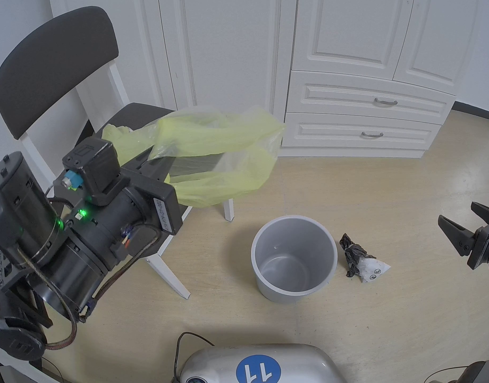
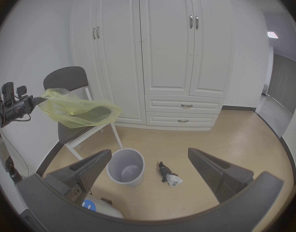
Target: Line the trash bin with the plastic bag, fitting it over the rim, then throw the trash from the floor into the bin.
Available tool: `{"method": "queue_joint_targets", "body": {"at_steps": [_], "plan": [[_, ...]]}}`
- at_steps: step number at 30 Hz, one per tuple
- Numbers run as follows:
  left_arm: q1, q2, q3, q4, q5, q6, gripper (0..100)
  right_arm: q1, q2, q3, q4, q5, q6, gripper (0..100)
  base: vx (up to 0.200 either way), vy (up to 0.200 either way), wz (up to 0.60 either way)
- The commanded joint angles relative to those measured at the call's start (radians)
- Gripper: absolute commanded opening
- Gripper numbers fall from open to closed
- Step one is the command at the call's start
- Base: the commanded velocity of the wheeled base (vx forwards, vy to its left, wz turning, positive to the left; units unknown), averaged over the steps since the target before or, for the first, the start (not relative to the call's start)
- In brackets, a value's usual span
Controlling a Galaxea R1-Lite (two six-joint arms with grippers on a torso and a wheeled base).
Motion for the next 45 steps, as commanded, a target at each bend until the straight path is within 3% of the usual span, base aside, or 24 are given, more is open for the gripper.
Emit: {"method": "queue_joint_targets", "body": {"at_steps": [1,9,12,15,20,25,26,29,32,39,45], "plan": [[-0.029,-0.008,0.008,-0.022,-0.011,-0.028,0,0.007,0.001,0.007,0.001,-0.001,-0.001,100,0.000,0.000,0.00],[-0.075,-0.011,0.063,-0.122,-0.012,-0.052,0,0.007,0.004,0.014,-0.014,0.002,-0.001,100,0.000,0.000,0.00],[-0.113,-0.006,0.080,-0.162,-0.012,-0.046,0,0.010,-0.002,-0.001,-0.017,0.043,-0.009,100,0.000,0.000,0.00],[-0.146,0.000,0.083,-0.163,-0.012,-0.046,0,0.009,0.022,-0.062,-0.015,0.089,-0.034,100,0.000,0.000,0.00],[-0.150,0.006,0.089,-0.165,-0.009,-0.045,0,0.009,0.125,-0.176,-0.011,0.091,-0.024,100,0.000,0.000,0.00],[-0.158,-0.006,0.089,-0.165,-0.011,-0.045,0,0.053,0.219,-0.228,-0.015,0.086,0.034,100,0.000,0.000,0.00],[-0.186,-0.006,0.089,-0.166,-0.011,-0.049,0,0.095,0.248,-0.220,-0.017,0.083,0.103,100,0.000,0.000,0.00],[-0.201,0.004,0.100,-0.168,-0.009,-0.049,0,0.114,0.278,-0.203,-0.017,0.088,0.149,100,0.000,0.000,0.00],[-0.207,0.003,0.120,-0.173,-0.011,-0.042,0,0.114,0.294,-0.199,-0.018,0.086,0.150,100,0.000,0.000,0.00],[-0.304,0.004,0.152,-0.274,-0.017,-0.045,0,0.150,0.283,-0.173,-0.018,0.086,0.144,100,0.000,0.000,0.00],[-0.379,-0.003,0.169,-0.392,-0.081,-0.048,0,0.168,0.257,-0.170,-0.018,0.088,0.144,100,0.000,0.000,0.00]]}}
